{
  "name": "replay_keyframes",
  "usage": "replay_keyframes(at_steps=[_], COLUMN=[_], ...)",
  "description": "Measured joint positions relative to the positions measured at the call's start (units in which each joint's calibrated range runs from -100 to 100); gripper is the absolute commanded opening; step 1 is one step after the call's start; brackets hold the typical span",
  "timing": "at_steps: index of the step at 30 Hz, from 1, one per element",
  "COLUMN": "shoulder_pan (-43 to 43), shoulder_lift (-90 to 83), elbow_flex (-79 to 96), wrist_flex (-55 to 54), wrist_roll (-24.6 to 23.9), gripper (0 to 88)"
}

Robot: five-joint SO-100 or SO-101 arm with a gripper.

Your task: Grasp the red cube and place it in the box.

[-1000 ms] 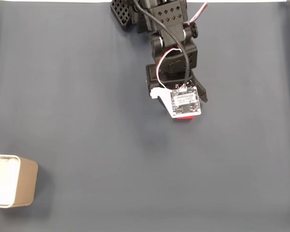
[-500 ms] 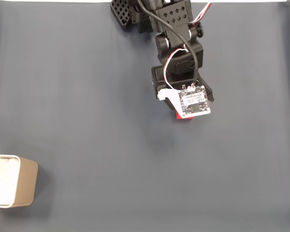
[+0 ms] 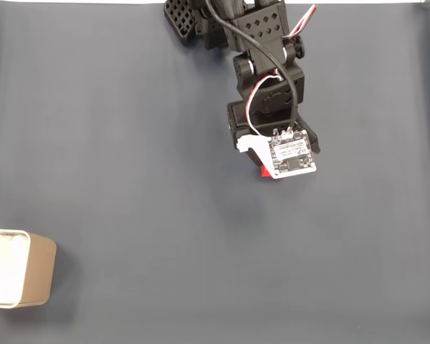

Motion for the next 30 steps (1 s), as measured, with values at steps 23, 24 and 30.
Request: replay_keyframes(at_steps=[23,24,30], shoulder_pan=[-0.9,-0.9,-0.5], shoulder_lift=[0.9,0.9,-0.7], elbow_flex=[-2.5,-3.0,-7.4], wrist_flex=[4.1,4.9,11.9], wrist_roll=[1.1,1.2,1.5], gripper=[0.0,0.0,0.0])
